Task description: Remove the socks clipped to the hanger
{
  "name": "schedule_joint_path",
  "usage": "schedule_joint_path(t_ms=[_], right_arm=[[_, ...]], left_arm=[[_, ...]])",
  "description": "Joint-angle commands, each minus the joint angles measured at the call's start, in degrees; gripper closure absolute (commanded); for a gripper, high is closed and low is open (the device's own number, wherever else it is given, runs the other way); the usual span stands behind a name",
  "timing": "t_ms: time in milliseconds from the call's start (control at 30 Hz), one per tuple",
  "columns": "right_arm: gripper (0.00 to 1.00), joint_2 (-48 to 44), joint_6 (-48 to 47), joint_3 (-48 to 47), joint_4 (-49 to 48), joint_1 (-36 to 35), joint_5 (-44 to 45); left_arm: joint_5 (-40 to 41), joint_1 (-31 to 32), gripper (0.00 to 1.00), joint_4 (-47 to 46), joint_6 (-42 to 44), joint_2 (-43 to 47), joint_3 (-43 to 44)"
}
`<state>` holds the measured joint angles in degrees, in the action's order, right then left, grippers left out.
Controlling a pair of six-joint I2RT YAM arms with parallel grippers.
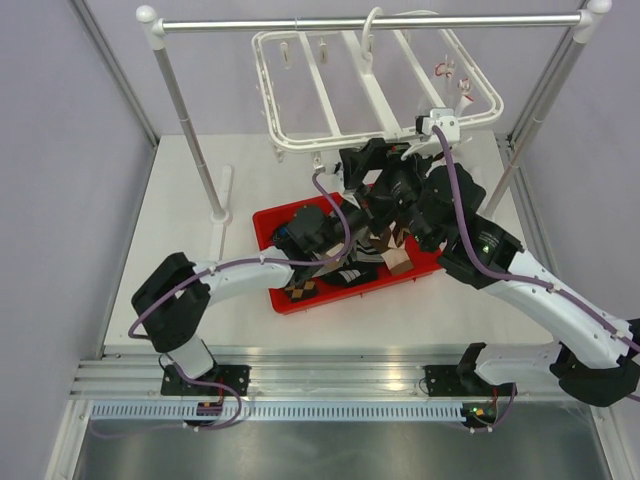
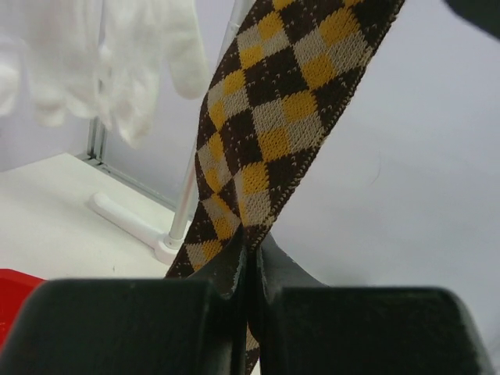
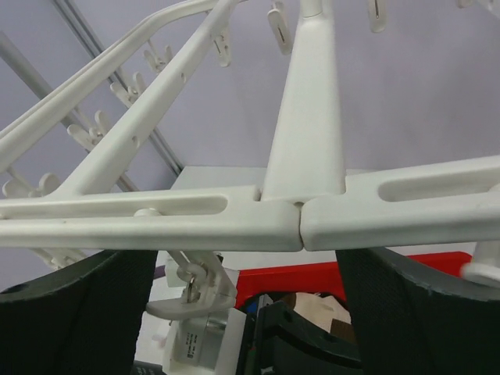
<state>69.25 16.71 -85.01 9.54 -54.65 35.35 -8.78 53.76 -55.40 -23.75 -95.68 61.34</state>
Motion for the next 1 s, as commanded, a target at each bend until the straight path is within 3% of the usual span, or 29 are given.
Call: schedule_joint_path(t_ms=[0, 400, 800, 967], right_arm=[[0.04, -2.5, -0.2, 0.7, -0.7, -0.5, -3.7], [0.02, -7.8, -1.5, 4.2, 0.7, -0.4, -24.4], [0.02, -16.1, -2.7, 10.1, 2.9, -0.5, -30.5], [0.02, -19.1, -4.7, 10.2, 7.6, -0.5, -25.7]], left_arm=[[1.8, -0.1, 0.98, -1.2, 1.8, 3.6, -1.6], [0.8, -2.4, 0.98, -2.3, -0.5, 9.6, -6.6], [-0.2, -4.5, 0.98, -1.4, -1.1, 13.1, -9.5], [-0.5, -5.9, 0.98, -1.7, -2.9, 14.6, -11.0]])
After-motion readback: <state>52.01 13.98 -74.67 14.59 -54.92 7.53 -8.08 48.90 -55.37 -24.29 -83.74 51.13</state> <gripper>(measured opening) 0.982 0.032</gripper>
